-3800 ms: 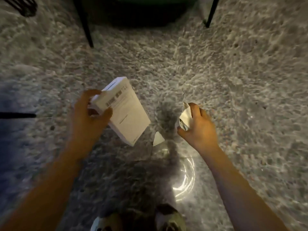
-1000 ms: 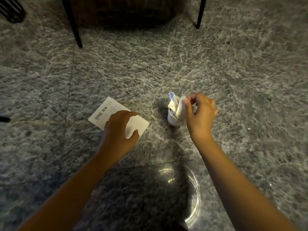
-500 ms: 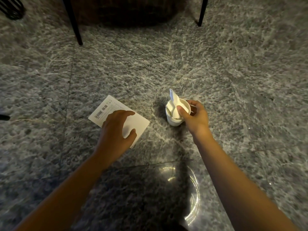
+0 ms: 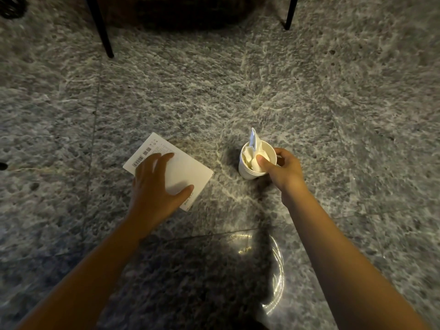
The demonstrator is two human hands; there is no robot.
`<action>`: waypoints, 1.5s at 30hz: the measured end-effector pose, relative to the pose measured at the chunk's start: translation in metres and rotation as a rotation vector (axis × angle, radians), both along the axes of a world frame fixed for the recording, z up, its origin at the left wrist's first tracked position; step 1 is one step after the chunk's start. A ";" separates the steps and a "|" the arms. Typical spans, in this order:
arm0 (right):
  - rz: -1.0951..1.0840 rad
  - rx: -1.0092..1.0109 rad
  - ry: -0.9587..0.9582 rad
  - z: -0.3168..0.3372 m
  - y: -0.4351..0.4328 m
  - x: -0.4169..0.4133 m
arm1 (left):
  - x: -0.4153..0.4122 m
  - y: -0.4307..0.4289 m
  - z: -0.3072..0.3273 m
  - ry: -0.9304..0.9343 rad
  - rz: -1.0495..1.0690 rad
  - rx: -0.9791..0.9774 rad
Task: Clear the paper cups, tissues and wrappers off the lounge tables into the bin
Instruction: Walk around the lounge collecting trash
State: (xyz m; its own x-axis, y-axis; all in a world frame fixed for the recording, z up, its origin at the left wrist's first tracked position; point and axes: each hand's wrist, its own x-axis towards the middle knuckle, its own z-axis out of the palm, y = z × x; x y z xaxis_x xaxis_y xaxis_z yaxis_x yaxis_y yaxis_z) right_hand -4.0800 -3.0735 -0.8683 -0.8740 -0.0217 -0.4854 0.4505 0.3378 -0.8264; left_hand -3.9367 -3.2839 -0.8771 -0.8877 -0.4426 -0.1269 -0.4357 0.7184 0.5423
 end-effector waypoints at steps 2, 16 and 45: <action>0.023 -0.013 -0.017 0.003 -0.001 0.000 | 0.001 -0.007 -0.003 -0.088 -0.114 -0.008; 0.025 -0.165 -0.068 0.017 -0.003 0.000 | -0.036 -0.018 -0.029 -0.308 -0.747 -0.357; -0.173 -0.248 -0.035 0.307 0.040 0.032 | -0.060 0.045 0.314 -0.031 -0.382 0.025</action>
